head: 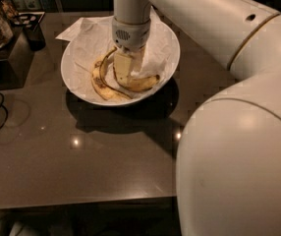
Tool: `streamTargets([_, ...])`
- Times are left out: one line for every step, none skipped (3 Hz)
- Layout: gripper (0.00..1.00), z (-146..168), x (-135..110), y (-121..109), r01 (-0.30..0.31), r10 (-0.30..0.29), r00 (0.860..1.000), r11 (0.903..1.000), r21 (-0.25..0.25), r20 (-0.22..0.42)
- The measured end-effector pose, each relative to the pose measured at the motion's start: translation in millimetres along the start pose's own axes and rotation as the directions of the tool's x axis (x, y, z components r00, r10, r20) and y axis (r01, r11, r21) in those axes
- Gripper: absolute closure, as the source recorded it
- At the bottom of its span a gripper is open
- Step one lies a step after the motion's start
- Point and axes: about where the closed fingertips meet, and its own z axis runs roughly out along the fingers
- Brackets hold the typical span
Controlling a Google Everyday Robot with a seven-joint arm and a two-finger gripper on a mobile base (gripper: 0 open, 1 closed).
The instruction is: Pick banana from white bowl
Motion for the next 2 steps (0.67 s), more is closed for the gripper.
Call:
streamTargets([0.47,8.2,2.4,-5.8,-0.014,0.014,1.000,0.9999,-0.005,-0.014])
streamTargets([0.49,18.6,3.6,-10.9,-0.027,0.026,0.999,0.9994,-0.020,-0.028])
